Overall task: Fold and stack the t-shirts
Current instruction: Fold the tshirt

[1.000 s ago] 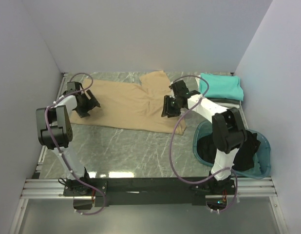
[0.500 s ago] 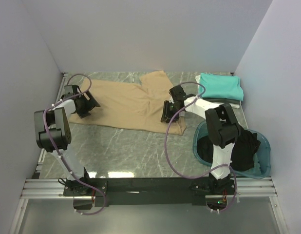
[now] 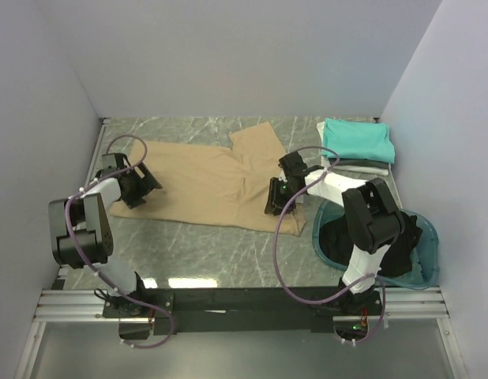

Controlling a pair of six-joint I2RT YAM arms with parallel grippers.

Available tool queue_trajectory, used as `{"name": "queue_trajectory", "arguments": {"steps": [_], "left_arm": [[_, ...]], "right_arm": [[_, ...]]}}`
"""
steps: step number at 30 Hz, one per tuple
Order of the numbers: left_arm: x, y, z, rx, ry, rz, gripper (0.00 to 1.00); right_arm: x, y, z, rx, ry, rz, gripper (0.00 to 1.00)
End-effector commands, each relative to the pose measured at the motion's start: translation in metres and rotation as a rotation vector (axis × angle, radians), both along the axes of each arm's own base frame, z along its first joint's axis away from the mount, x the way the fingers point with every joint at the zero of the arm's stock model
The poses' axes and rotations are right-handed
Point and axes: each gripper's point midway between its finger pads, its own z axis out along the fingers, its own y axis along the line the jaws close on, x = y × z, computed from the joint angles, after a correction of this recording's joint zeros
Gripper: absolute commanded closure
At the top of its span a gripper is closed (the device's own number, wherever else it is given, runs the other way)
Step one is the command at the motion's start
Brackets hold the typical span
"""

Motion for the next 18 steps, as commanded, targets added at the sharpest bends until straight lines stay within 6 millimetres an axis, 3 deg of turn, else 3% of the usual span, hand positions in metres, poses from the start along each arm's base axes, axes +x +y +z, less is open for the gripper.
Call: {"name": "queue_trajectory", "arguments": {"steps": [1,4,5,7,10,11,14,16,18], "left_arm": [[-0.081,-0.003,-0.038,0.004,0.288,0.043,0.11],[-0.091,-0.003,-0.028,0.017,0.271,0.071,0.11],[-0.092,-0.003,-0.025,0.019,0.261,0.081,0.12],[-0.081,0.002,-0.002,0.046,0.169,0.122,0.12],[-0.058,0.007,0.035,0.048,0.03,0.186,0.11],[-0.041,0.011,0.052,0.049,-0.04,0.198,0.1],[-0.008,0.015,0.072,0.063,-0.169,0.192,0.1],[0.003,0.013,0.058,0.068,-0.165,0.156,0.1],[0.011,0.011,0.039,0.048,-0.134,0.155,0.11]], "right_arm": [[-0.049,-0.028,-0.019,-0.126,0.149,-0.008,0.55],[-0.057,-0.031,-0.01,-0.129,0.157,-0.015,0.54],[-0.051,-0.029,0.002,-0.119,0.124,-0.016,0.54],[-0.046,-0.028,0.017,-0.114,0.094,-0.018,0.55],[-0.033,-0.018,0.053,-0.066,0.025,-0.006,0.54],[-0.024,-0.012,0.07,-0.039,-0.019,0.002,0.55],[-0.006,0.003,0.089,0.012,-0.1,0.013,0.54],[0.01,0.013,0.094,0.041,-0.144,-0.001,0.54],[0.018,0.02,0.085,0.052,-0.138,-0.002,0.54]]}}
